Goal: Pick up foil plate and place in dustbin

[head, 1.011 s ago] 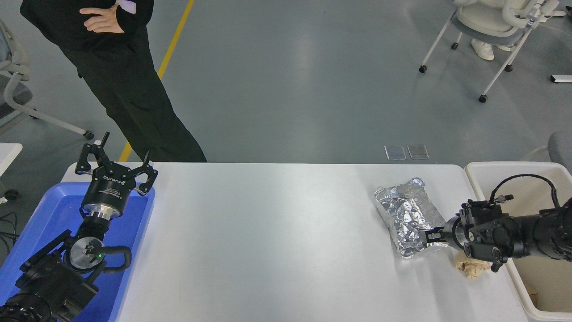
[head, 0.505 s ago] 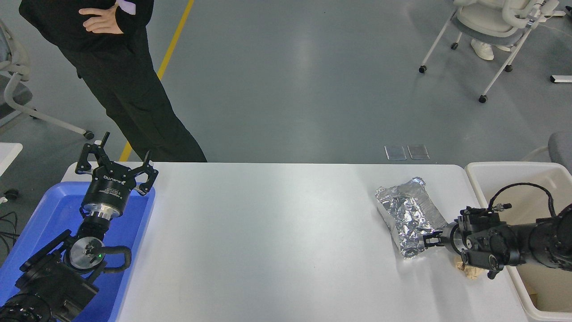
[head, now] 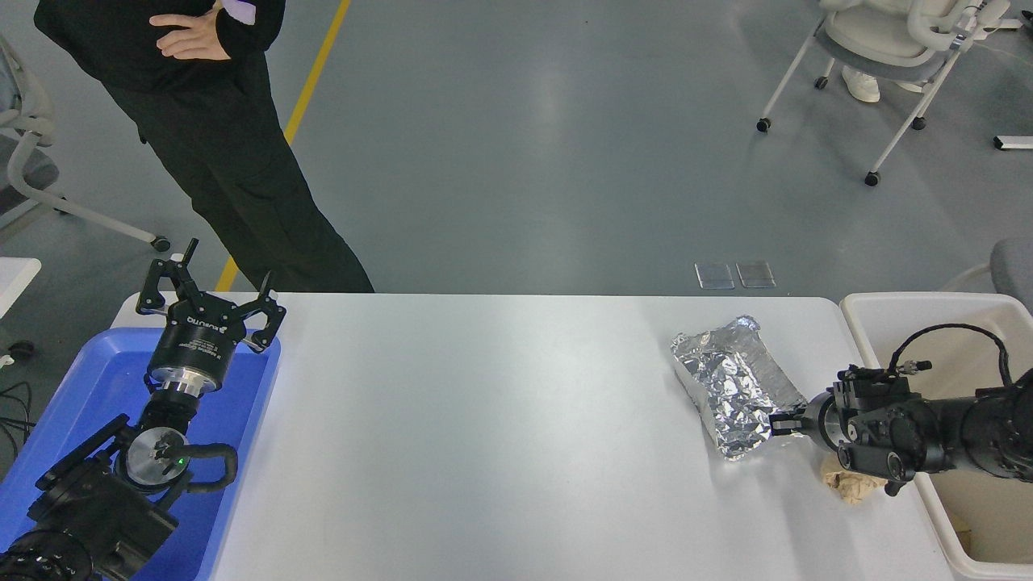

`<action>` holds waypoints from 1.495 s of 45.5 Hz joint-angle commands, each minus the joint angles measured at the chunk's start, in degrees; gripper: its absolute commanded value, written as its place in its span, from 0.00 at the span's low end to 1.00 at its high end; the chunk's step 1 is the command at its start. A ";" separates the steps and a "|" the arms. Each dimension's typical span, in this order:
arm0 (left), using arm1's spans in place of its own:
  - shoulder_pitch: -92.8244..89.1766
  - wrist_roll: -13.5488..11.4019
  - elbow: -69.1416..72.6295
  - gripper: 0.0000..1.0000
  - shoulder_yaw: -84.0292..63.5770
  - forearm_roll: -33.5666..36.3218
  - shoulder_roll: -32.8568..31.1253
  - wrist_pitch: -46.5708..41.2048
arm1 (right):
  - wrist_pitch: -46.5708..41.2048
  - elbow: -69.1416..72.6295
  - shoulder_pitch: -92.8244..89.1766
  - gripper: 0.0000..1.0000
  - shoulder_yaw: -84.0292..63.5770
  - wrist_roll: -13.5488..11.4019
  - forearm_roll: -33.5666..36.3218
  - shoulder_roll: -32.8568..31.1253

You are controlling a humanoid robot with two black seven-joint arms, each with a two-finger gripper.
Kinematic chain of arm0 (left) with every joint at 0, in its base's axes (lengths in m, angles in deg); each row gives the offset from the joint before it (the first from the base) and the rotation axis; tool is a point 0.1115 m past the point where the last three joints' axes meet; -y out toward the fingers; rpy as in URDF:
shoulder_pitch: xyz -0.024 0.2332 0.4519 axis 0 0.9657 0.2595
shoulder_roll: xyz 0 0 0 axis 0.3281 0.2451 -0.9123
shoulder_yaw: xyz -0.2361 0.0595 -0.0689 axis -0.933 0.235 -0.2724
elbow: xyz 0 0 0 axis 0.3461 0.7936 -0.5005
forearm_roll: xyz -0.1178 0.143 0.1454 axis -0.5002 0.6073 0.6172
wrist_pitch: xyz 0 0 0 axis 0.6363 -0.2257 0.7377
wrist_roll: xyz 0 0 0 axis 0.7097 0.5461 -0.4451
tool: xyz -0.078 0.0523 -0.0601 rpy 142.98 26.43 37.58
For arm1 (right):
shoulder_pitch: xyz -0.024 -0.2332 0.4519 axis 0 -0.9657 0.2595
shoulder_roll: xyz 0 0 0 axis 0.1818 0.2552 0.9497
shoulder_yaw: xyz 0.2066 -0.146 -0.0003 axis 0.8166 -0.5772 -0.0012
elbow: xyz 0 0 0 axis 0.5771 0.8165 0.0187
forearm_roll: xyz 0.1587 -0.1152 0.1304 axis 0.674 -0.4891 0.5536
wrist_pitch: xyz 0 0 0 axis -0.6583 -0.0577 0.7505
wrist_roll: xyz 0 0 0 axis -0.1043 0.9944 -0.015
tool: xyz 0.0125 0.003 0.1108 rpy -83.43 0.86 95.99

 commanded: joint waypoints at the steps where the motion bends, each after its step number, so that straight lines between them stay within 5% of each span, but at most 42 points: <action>1: 0.00 0.00 0.00 1.00 0.00 0.00 0.00 0.00 | -0.40 3.25 2.28 0.00 -1.35 -0.06 3.94 -1.86; 52: -0.09 0.00 0.00 1.00 0.00 0.00 0.00 0.00 | -0.58 26.97 20.56 0.00 -5.82 0.29 7.19 -7.22; 68: -0.09 0.09 0.00 1.00 0.09 -0.09 0.00 0.00 | -9.44 37.79 35.06 0.00 -9.35 0.82 9.74 -10.91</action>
